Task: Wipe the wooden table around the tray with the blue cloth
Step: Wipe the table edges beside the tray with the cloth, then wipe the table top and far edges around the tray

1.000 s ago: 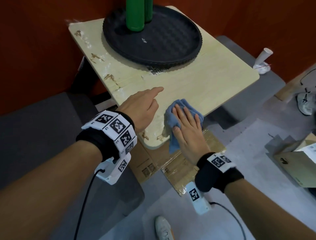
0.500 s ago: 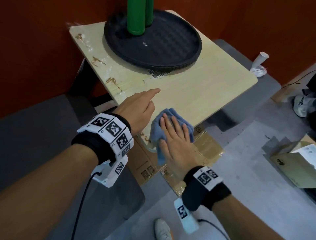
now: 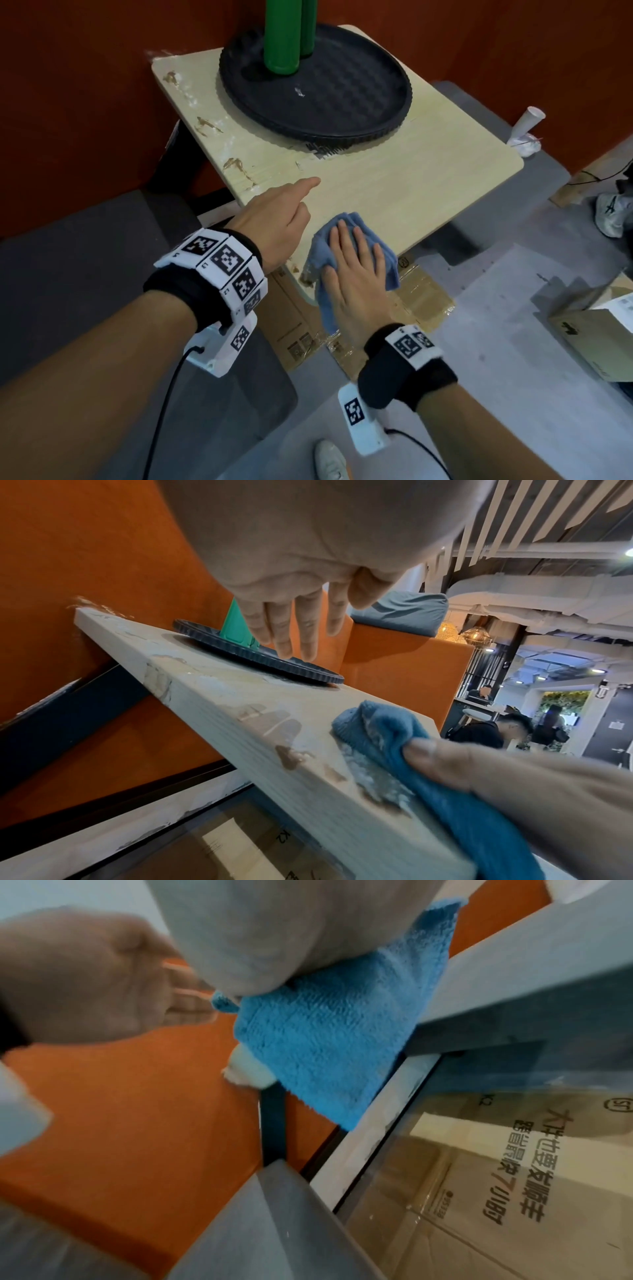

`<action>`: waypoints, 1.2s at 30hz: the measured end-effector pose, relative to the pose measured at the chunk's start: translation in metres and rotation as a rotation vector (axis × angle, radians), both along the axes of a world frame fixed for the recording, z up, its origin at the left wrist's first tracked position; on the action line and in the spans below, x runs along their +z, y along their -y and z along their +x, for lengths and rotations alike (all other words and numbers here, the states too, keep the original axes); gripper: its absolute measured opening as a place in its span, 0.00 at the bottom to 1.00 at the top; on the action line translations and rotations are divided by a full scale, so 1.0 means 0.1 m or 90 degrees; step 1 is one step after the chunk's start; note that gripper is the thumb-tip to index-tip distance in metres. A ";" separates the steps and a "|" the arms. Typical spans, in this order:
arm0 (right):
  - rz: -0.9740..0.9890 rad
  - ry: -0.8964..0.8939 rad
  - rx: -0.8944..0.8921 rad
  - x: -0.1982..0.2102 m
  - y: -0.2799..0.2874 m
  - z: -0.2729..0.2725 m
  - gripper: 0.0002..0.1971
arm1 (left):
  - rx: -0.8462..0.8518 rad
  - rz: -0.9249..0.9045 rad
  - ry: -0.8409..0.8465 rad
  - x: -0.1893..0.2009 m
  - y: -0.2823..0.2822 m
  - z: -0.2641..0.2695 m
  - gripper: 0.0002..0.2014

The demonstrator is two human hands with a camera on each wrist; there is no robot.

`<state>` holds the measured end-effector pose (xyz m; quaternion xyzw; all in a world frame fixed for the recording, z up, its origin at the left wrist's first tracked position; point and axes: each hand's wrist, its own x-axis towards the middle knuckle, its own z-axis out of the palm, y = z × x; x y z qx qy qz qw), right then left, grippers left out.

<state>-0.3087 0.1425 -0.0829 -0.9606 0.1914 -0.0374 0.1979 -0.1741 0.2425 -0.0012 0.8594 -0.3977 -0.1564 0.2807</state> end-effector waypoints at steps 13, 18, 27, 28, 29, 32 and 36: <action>-0.002 -0.023 -0.095 0.06 0.02 0.22 0.33 | 0.013 0.009 -0.026 -0.06 -0.09 0.00 0.24; -0.018 -0.063 -0.117 0.09 0.08 0.34 0.27 | 0.020 0.010 -0.022 0.02 -0.10 0.04 0.23; 0.168 -0.018 -0.248 0.16 -0.40 0.36 0.29 | 0.022 -0.001 -0.001 0.07 -0.20 0.01 0.24; 0.218 -0.001 -0.234 0.20 -0.37 0.31 0.29 | 0.022 -0.003 0.001 0.07 -0.22 0.01 0.24; 0.263 0.016 -0.199 0.24 -0.31 0.23 0.29 | 0.024 -0.007 0.003 0.06 -0.23 0.01 0.24; 0.219 0.009 0.014 0.32 0.05 -0.15 0.29 | 0.025 -0.007 0.014 0.02 -0.25 -0.01 0.24; -0.045 -0.035 0.206 0.14 0.50 -0.37 0.28 | 0.019 0.007 0.021 -0.08 -0.24 -0.11 0.23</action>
